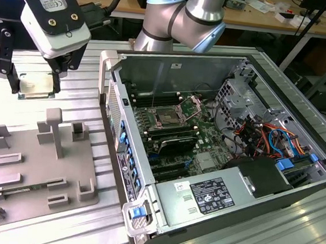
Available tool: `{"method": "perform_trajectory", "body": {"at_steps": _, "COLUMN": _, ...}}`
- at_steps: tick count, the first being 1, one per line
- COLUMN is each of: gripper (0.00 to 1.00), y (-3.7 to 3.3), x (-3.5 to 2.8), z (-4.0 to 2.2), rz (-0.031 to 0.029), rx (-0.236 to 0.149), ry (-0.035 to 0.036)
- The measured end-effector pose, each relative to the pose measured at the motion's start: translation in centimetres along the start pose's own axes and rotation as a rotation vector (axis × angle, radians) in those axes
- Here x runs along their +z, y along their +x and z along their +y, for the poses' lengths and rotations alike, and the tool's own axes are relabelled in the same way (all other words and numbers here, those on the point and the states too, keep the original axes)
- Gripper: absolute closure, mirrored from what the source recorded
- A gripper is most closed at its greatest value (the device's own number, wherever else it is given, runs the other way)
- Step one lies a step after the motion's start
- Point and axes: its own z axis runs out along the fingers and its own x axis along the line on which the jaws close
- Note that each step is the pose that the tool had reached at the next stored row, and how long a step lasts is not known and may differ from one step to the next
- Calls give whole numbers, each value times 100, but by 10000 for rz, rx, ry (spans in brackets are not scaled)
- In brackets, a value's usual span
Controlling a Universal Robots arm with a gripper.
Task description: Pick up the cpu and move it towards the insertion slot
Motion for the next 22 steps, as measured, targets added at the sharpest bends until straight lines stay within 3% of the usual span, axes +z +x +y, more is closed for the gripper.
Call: {"method": "perform_trajectory", "body": {"at_steps": 22, "gripper": 45, "y": -216, "x": -1, "z": -2, "rz": 0, "rx": 0, "ry": 0}}
